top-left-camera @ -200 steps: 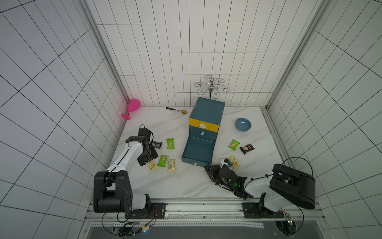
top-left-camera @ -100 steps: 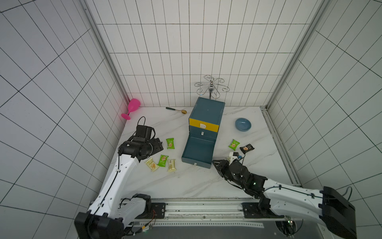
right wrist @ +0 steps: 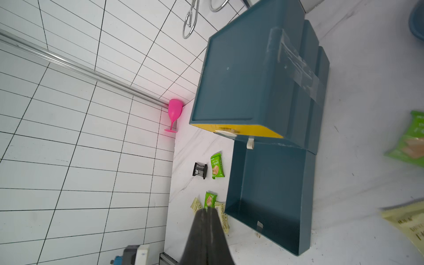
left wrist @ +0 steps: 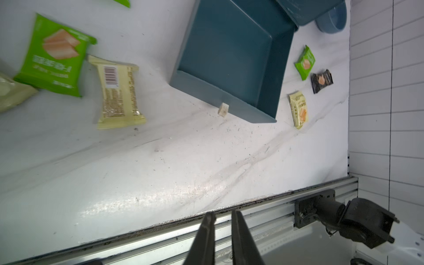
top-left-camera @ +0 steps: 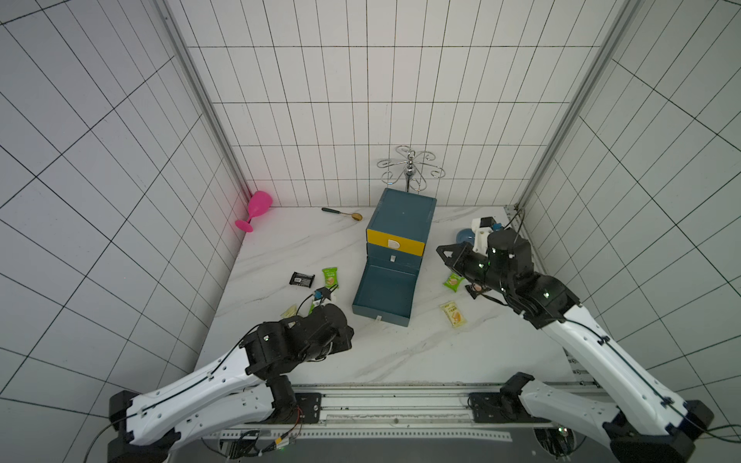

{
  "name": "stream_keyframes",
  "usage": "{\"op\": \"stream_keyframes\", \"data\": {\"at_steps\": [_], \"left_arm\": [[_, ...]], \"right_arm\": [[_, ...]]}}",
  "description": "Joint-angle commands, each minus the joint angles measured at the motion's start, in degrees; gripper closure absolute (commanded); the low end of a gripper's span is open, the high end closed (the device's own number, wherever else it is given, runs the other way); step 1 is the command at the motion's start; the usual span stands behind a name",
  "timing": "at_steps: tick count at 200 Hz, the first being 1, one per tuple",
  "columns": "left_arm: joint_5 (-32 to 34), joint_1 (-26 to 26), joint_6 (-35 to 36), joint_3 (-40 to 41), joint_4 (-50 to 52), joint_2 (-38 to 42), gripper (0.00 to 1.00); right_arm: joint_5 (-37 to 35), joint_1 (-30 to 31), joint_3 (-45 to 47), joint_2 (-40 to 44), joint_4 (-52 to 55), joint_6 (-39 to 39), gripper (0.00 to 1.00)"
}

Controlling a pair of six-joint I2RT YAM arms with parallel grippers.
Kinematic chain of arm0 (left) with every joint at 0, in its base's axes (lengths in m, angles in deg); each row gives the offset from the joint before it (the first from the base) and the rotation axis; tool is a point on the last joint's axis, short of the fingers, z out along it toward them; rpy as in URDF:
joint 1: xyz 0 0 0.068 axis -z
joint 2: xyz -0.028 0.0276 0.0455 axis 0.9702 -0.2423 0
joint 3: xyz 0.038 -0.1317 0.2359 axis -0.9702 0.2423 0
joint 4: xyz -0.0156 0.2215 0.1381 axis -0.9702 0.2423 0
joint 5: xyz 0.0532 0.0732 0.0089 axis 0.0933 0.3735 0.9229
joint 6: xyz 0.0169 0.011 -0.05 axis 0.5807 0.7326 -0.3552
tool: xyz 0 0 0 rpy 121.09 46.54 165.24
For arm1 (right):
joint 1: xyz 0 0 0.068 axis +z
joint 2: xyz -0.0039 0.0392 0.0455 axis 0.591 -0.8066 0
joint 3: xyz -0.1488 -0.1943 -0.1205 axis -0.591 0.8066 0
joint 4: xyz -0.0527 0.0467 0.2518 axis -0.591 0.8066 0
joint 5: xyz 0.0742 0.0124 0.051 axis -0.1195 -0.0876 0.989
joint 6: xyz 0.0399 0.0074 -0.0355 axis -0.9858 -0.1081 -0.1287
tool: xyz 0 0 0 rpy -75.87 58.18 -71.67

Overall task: Take the cookies out of the drawer
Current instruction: Close the drawer in the storage box.

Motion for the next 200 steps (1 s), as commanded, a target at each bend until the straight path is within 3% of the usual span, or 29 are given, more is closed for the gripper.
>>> {"op": "stream_keyframes", "data": {"at_steps": [1,18,46,107,155,200], "left_arm": [[0.6,2.7,-11.5,7.0,-15.1,-0.4,0.9],[0.2,3.5,-15.0,12.8,-24.3,-0.6,0.96],[0.9,3.6,-16.9,19.9,-38.8,-2.6,0.97],[6.4,3.1,-16.5,22.3,-54.0,-13.8,0.96],[-2.1,-6.9,-14.0,20.1,-57.7,-22.4,0.98],[-5.4,-13.4,-11.1,15.7,-63.5,-32.7,0.98]], "right_arm": [[14.1,-5.5,-8.9,-8.2,4.3,7.6,1.0],[19.8,-8.9,-14.1,-15.4,3.9,7.2,1.0],[23.9,-10.8,-20.5,-24.1,3.9,7.6,1.0],[25.0,-11.9,-23.5,-32.6,3.8,9.4,1.0],[23.2,-12.1,-25.3,-36.1,9.0,12.9,1.0],[21.6,-12.2,-26.6,-37.9,14.4,16.3,1.0]]}}
